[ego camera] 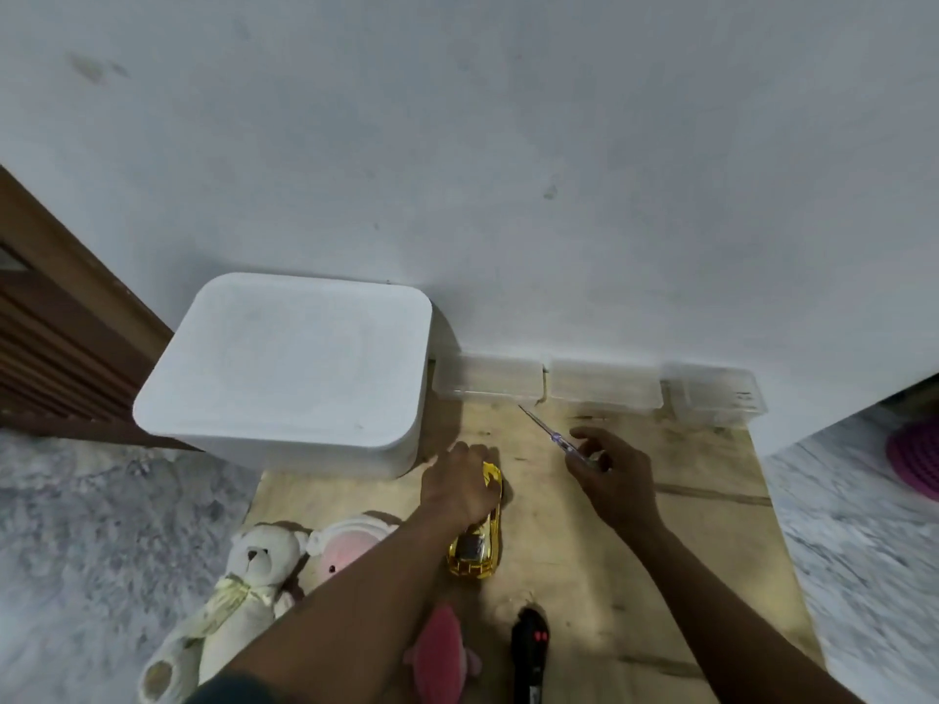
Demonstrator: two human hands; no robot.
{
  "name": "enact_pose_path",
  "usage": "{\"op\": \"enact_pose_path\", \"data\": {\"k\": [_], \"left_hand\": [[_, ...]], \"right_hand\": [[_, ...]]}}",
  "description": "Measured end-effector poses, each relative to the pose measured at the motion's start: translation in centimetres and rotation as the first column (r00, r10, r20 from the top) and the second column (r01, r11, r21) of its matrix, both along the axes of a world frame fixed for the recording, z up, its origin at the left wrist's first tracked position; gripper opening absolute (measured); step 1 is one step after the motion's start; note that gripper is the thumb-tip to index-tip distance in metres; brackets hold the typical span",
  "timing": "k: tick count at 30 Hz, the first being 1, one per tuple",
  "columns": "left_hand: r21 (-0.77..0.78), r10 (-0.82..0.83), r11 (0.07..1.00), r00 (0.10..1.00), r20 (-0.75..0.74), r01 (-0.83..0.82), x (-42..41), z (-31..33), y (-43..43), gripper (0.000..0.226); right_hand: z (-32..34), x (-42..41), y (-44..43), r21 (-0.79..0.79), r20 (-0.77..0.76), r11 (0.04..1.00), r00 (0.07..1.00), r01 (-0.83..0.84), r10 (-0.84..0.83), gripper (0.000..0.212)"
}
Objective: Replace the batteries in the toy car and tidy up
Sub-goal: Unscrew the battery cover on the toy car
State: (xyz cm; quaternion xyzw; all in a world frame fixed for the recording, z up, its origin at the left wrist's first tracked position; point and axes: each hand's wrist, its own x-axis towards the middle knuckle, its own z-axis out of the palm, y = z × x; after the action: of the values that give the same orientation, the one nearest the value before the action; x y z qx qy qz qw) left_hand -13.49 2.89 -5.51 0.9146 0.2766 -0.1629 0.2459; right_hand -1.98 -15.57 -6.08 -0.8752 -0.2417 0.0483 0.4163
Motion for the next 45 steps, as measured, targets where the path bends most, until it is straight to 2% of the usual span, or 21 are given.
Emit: {"op": "enact_pose_path", "data": {"k": [3,7,12,16,19,22,26,28,30,31,34,39,42,43,45], "left_hand": [[-0.02,-0.008,1.0,0.997,-0.078,0.006,-1.8,-1.3,-1.1,0.072],[-0.045,0.02,0.999,0.997,-0.079,-0.024,-2.5,-2.9,-2.2,0.088],[-0.154,0.071,0.986,0.997,0.003,-0.07,-2.7,-2.5,-2.5,0.087],[-0.357,0.131,0.93,0.987,0.095,-0.089,-3.5,-0.9,-2.0,0.075],[-0.545,0.223,0.832,0.962,0.158,-0.104,-4.7,0.4,-2.1,0.063],[-0.731,0.322,0.677,0.928,0.185,-0.089,-6.5,1.8,-2.5,0.056],[-0.836,0.447,0.544,0.867,0.221,-0.067,-8.6,4.6,-2.8,0.051],[-0.893,0.521,0.441,0.835,0.18,-0.083,-9.4,5.4,-3.1,0.037],[-0.93,0.587,0.361,0.79,0.174,-0.063,-10.1,5.8,-3.4,0.013],[-0.932,0.612,0.358,0.767,0.192,-0.052,-10.4,6.2,-3.5,0.006],[-0.926,0.621,0.379,0.744,0.244,-0.012,-11.1,7.6,-3.4,0.017],[-0.871,0.557,0.491,0.759,0.337,0.026,-12.6,9.7,-3.1,0.027],[-0.843,0.526,0.537,0.77,0.362,0.03,-13.5,10.7,-2.9,0.03],[-0.836,0.522,0.548,0.769,0.369,0.029,-13.8,10.7,-2.9,0.028],[-0.816,0.513,0.577,0.762,0.396,0.036,-14.4,10.4,-2.7,0.029]], "right_hand": [[-0.4,-2.2,-0.6,0.04,-0.064,0.999,0.998,0.028,-0.025,0.029],[-0.7,-5.2,-1.2,0.034,-0.111,0.998,0.993,0.044,-0.04,0.029],[-0.2,-7.7,-2.0,0.108,-0.171,0.984,0.977,0.144,-0.124,0.03],[1.4,-8.5,-2.8,0.218,-0.3,0.932,0.929,0.289,-0.217,0.02],[3.7,-9.0,-3.1,0.343,-0.365,0.873,0.905,0.348,-0.218,0.018],[6.0,-9.3,-3.3,0.44,-0.449,0.793,0.868,0.422,-0.213,0.02],[8.8,-10.2,-3.4,0.527,-0.507,0.739,0.853,0.418,-0.121,0.018],[9.9,-10.8,-3.4,0.567,-0.505,0.726,0.861,0.389,-0.067,0.013],[10.8,-11.5,-3.2,0.596,-0.503,0.71,0.864,0.375,-0.033,0.019],[11.3,-11.8,-3.1,0.61,-0.504,0.702,0.864,0.368,-0.015,0.024],[12.7,-12.8,-2.5,0.635,-0.506,0.688,0.862,0.352,0.025,0.034],[14.4,-14.4,-1.8,0.635,-0.498,0.692,0.867,0.344,0.026,0.043],[15.4,-15.2,-1.9,0.65,-0.497,0.679,0.867,0.34,0.042,0.064],[15.6,-15.4,-1.9,0.653,-0.493,0.68,0.868,0.332,0.05,0.062],[16.0,-15.8,-2.1,0.668,-0.465,0.681,0.883,0.299,0.068,0.043]]}}
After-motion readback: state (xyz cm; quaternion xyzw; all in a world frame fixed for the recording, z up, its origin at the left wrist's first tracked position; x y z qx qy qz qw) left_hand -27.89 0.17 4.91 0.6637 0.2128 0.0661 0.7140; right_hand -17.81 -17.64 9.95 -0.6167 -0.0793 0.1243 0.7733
